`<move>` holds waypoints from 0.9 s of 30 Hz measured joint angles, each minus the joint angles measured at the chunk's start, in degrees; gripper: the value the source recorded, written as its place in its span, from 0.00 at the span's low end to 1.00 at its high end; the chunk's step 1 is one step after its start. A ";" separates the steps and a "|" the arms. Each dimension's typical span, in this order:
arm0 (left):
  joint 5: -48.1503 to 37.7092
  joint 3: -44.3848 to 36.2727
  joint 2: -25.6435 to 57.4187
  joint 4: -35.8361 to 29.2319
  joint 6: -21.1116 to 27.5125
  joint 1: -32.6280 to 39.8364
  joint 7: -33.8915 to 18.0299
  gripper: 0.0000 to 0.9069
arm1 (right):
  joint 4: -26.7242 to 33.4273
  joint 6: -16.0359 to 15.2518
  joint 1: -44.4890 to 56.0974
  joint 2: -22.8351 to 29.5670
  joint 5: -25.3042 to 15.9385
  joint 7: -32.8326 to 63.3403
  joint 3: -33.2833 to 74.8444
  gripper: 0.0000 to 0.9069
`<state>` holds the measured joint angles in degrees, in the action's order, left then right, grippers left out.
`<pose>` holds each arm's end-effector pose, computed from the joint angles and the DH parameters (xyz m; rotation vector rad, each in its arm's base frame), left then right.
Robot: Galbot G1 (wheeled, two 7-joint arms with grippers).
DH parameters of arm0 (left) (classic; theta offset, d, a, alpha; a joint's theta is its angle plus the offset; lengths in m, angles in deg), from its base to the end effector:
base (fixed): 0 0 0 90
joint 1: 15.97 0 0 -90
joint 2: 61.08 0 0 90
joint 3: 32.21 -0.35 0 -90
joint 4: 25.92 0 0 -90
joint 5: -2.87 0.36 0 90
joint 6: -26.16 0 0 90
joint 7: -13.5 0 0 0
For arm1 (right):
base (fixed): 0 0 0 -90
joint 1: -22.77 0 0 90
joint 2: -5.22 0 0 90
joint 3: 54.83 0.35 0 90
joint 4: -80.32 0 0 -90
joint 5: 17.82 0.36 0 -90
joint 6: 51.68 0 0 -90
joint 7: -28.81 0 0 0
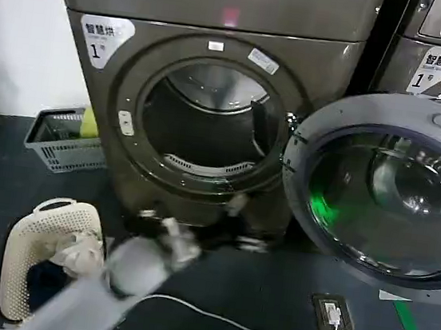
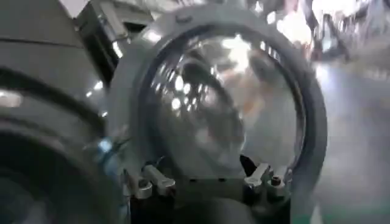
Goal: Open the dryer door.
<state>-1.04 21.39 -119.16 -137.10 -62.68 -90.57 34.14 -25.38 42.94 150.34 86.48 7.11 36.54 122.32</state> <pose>0.3380 -0.0528 -0.2098 1.3686 2.4008 0.7151 -0.1065 -0.3805 -0.1667 1.8941 2.1881 -0.6306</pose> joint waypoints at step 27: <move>78.92 22.59 40.25 7.60 -48.51 -18.14 1.18 1.00 | 4.14 -0.92 0.69 0.91 3.44 4.03 -7.99 1.00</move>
<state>77.87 43.98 -78.91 -129.50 -111.19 -108.71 35.31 -21.24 42.02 151.03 87.39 10.56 40.57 114.33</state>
